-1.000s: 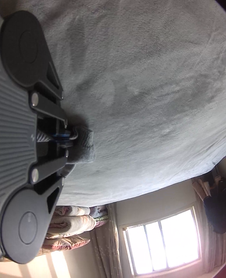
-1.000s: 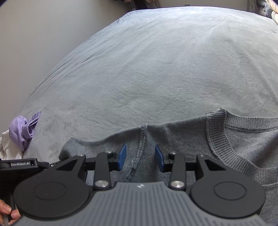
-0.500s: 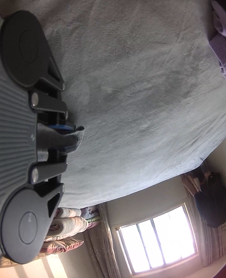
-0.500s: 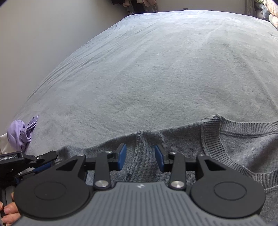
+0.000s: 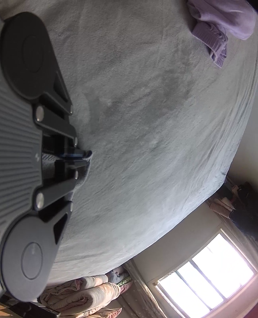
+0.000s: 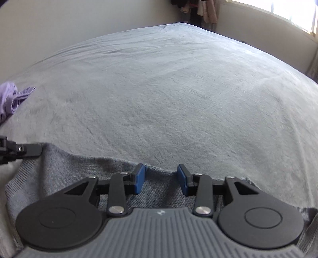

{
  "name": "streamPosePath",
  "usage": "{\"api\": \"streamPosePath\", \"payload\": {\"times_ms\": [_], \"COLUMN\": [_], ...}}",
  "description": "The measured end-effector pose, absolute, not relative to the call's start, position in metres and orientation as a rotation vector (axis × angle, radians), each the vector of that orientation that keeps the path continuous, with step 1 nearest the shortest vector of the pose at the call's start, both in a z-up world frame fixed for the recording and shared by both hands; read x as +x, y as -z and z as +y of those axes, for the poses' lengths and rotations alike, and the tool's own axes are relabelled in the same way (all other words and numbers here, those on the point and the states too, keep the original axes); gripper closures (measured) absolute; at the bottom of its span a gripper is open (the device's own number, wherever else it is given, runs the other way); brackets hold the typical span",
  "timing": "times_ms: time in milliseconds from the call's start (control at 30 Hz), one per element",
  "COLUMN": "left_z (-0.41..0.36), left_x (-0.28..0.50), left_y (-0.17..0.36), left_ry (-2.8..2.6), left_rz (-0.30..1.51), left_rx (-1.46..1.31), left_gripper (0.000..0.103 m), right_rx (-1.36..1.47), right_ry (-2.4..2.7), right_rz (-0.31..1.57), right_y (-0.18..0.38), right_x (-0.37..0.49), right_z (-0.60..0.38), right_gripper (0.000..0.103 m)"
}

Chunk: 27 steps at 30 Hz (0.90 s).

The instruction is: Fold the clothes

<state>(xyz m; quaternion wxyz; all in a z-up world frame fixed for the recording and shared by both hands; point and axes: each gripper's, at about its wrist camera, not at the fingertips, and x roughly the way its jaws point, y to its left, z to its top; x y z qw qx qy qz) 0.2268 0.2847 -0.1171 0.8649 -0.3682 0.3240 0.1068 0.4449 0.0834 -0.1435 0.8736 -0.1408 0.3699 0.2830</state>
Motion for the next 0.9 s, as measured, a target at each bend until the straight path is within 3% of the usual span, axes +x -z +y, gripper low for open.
{"api": "streamPosePath", "payload": {"times_ms": [33,167,333,433,467,533,567,600,900], "left_z": [0.285,0.29,0.287,0.287,0.289,0.293,0.295,0.297,0.285], "left_x": [0.225,0.213,0.226,0.218,0.212,0.2,0.194,0.188,0.139], "left_y": [0.115,0.105,0.118,0.114,0.112,0.108,0.106,0.104,0.114], "left_ry": [-0.229,-0.243,-0.262,-0.224,-0.205,-0.167,-0.148,-0.13,-0.029], "left_rz": [0.665,0.606,0.688,0.702,0.71,0.725,0.733,0.741,0.762], "left_rx": [-0.76,-0.684,-0.611,-0.616,-0.637,-0.679,-0.699,-0.719,-0.747], "left_gripper": [0.101,0.101,0.101,0.099,0.096,0.082,0.07,0.068,0.068], "right_rx": [-0.316,-0.36,-0.338,-0.273,-0.248,-0.213,-0.198,-0.183,-0.124], "right_ry": [-0.605,-0.616,-0.563,-0.551,-0.549,-0.547,-0.549,-0.553,-0.56], "right_rz": [0.76,0.685,0.696,0.707,0.708,0.715,0.716,0.713,0.711], "right_y": [0.144,0.139,0.151,0.141,0.135,0.124,0.118,0.111,0.085], "right_x": [0.443,0.435,0.44,0.432,0.426,0.409,0.397,0.383,0.262], "right_z": [0.086,0.085,0.083,0.077,0.072,0.061,0.054,0.046,-0.008], "right_gripper": [0.103,0.102,0.102,0.096,0.089,0.082,0.07,0.062,0.062]}}
